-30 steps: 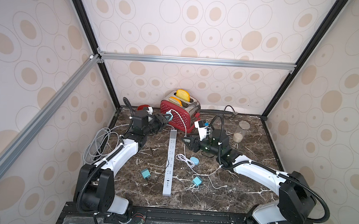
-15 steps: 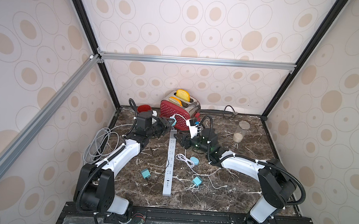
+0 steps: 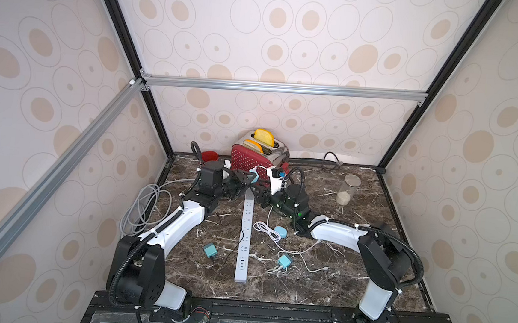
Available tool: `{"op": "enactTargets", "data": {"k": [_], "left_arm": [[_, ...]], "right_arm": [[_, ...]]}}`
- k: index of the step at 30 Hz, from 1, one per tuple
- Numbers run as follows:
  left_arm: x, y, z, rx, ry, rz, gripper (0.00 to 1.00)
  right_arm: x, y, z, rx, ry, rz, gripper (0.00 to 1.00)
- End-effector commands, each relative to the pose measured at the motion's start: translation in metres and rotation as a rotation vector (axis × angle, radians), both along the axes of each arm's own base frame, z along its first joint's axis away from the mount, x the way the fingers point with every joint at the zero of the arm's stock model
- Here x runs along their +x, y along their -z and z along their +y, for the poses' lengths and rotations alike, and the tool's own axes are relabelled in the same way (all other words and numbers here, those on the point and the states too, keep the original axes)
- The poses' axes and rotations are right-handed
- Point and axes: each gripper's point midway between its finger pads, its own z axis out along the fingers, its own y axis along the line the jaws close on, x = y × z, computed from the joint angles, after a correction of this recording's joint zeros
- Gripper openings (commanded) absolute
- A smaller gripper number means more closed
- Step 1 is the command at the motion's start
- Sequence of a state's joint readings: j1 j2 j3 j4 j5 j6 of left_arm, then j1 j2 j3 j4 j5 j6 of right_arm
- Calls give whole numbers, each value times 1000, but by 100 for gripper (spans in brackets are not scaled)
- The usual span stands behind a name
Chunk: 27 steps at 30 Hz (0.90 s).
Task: Charge the bluetooth headset
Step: Pick up the plug from the center of the board.
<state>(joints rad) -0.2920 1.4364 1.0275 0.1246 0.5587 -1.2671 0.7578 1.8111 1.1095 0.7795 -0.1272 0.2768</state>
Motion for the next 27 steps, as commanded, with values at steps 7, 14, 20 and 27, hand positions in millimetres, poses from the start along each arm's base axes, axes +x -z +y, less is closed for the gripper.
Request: {"op": "enactTargets", "data": {"k": [7, 14, 20, 27], "left_arm": [[3, -22, -13, -28, 29, -31, 37], [2, -18, -17, -37, 51, -24, 38], [-2, -20, -17, -34, 61, -28, 46], [0, -27, -20, -16, 89, -65, 68]], "right_arm": [[13, -20, 9, 14, 36, -99, 42], [18, -18, 12, -16, 49, -148, 36], [18, -16, 13, -35, 41, -171, 25], [14, -3, 11, -77, 2, -165, 16]]}}
